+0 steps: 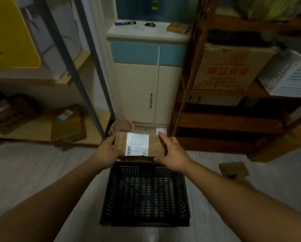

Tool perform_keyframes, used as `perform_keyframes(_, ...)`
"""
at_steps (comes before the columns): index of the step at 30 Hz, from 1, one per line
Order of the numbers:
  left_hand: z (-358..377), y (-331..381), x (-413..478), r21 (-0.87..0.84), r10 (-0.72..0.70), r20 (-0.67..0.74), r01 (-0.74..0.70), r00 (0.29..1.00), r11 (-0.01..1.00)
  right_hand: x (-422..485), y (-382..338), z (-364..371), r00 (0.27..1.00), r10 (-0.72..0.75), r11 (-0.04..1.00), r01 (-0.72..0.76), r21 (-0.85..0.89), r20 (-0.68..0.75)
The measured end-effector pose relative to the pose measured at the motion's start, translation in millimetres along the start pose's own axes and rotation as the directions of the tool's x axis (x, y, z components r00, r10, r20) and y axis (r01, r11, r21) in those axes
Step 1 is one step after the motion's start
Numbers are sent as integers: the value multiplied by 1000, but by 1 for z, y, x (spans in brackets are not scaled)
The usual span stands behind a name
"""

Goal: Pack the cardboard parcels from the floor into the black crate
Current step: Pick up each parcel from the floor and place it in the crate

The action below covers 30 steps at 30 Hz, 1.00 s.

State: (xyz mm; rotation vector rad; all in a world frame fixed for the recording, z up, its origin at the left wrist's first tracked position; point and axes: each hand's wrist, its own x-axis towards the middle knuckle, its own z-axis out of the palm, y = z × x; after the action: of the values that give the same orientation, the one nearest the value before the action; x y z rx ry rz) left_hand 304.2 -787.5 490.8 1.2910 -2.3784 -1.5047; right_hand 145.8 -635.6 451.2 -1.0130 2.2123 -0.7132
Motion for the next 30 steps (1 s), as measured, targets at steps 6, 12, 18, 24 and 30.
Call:
perform_keyframes(6, 57, -121, 79, 155, 26, -29, -22, 999, 988, 60, 82, 117, 997, 69, 991, -71, 110, 26)
perform_keyframes(12, 169, -266, 156, 232, -32, -99, 54, 995, 971, 122, 213, 243, 998, 55, 972, -46, 231, -33)
perform_keyframes(18, 238, -394, 223, 313, -48, -69, 67, 997, 948, 173, 303, 351, 996, 91, 991, -90, 102, -3)
perform_keyframes(24, 274, -455, 270, 411, -135, 13, 118, 991, 904, 212, 348, 404, 995, 95, 995, -95, 5, 39)
perform_keyframes(30, 291, -483, 297, 458, -155, 50, 116, 987, 882, 240, 372, 435, 986, 152, 988, -149, -42, 71)
